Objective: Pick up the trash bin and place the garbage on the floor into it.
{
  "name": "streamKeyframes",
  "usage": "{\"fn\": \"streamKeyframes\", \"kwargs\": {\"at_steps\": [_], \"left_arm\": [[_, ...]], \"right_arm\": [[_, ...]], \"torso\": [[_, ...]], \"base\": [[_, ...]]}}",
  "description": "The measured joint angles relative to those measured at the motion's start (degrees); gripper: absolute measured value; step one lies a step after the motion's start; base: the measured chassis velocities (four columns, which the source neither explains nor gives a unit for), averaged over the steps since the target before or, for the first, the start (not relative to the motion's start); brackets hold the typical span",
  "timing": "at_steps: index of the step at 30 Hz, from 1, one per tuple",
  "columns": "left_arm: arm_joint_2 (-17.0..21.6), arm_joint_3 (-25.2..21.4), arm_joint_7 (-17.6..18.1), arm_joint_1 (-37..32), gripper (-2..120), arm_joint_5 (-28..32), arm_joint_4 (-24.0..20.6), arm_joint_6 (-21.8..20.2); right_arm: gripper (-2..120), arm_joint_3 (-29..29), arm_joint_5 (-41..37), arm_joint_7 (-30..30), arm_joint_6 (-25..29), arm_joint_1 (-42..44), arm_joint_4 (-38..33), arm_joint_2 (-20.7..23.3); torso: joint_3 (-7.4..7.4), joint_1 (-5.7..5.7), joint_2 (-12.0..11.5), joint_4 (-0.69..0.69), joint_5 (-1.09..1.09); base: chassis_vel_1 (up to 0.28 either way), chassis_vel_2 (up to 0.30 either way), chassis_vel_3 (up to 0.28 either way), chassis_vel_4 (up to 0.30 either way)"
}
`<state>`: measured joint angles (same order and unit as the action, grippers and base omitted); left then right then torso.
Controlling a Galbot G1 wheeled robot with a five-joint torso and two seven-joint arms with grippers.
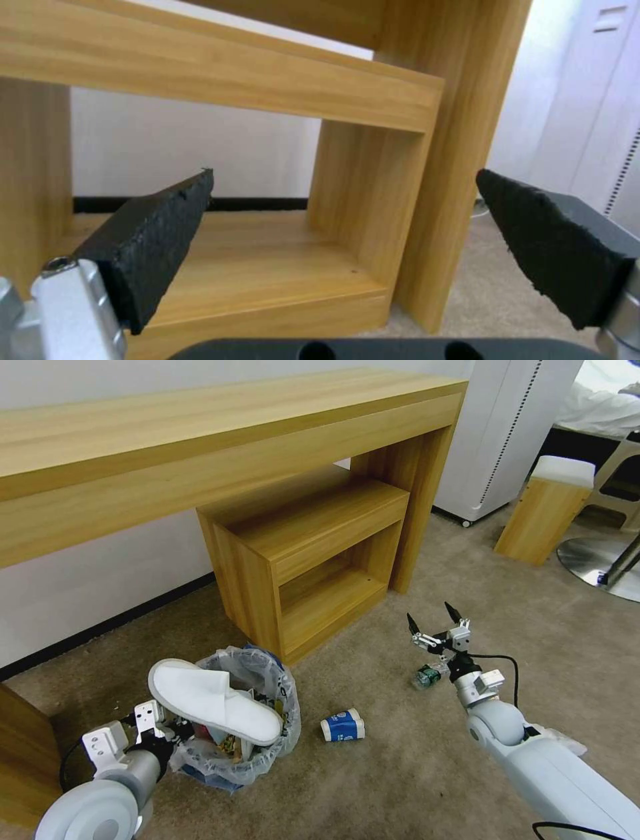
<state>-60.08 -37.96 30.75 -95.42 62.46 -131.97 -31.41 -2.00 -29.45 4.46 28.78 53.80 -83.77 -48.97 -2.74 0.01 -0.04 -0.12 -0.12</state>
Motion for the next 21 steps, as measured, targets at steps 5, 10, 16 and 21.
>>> {"fn": "streamKeyframes", "kwargs": {"at_steps": [5, 10, 16, 21], "left_arm": [[0.77, -0.01, 0.52, -1.37, 0, 1.05, -0.91, -0.52], [0.89, 0.02, 0.64, -1.46, 0, 1.08, -1.12, -0.55], [0.87, 0.22, 0.62, -1.08, 0, 1.05, -0.78, -0.42], [0.87, 0.45, 0.48, -0.80, 0, 0.86, -0.03, -0.21]], "right_arm": [[100, 0.06, 0.55, -0.45, -0.27, 0.70, -0.58, 0.65], [100, 1.03, 0.76, -1.16, -0.31, 0.94, -0.67, 1.69], [100, 2.90, -2.99, -6.70, 1.06, 2.43, -0.87, 4.52], [100, 2.62, -9.91, -8.58, 0.55, 5.60, -2.25, 7.67]], "torso": [[0.00, 0.00, 0.00, 0.00, 0.00], [0.00, 0.00, 0.00, 0.00, 0.01], [0.00, 0.00, 0.00, 0.00, 0.00], [0.00, 0.00, 0.00, 0.00, 0.00]], "base": [[0.000, 0.000, 0.000, 0.000], [0.000, 0.000, 0.000, 0.000], [0.000, 0.000, 0.000, 0.000], [0.000, 0.000, 0.000, 0.000]]}}
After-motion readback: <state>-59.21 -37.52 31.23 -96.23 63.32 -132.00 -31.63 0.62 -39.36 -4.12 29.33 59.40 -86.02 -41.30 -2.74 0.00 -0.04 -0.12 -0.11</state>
